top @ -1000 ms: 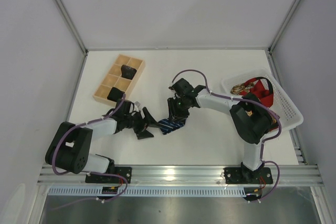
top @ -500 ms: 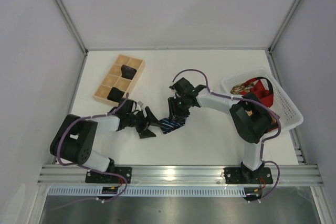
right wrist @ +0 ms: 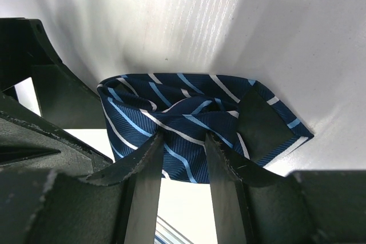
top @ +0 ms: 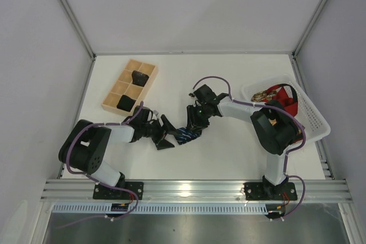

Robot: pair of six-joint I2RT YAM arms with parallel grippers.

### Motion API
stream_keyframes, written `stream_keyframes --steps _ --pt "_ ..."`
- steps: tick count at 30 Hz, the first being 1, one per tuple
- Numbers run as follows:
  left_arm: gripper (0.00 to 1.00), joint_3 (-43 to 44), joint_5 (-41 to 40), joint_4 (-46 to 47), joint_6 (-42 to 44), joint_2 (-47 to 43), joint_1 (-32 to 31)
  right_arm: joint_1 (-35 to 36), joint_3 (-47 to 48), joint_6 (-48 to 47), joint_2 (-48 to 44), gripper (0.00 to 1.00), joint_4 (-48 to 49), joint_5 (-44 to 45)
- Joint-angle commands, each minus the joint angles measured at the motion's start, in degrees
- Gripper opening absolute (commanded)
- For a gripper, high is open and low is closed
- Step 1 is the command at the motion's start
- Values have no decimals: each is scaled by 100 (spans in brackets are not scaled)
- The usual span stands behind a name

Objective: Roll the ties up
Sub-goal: Place the rolled tie into the container

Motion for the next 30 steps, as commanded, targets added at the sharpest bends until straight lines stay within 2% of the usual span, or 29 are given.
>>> stream_keyframes --steps 1,13,21,25,30 --pt "79 64 -320 172 -149 166 -74 -41 -177 -31 149 41 89 146" --pt "77 267 -583 365 -570 632 -144 -86 -150 -48 184 41 133 23" --pt "72 486 -1032 -224 -536 615 -267 -129 -150 -22 184 40 177 -56" --pt "71 793 -1303 -802 -185 755 -416 -138 -142 -22 228 40 177 -83" --pt "69 662 -1401 -357 -298 905 -592 -156 -133 -40 237 40 168 -109"
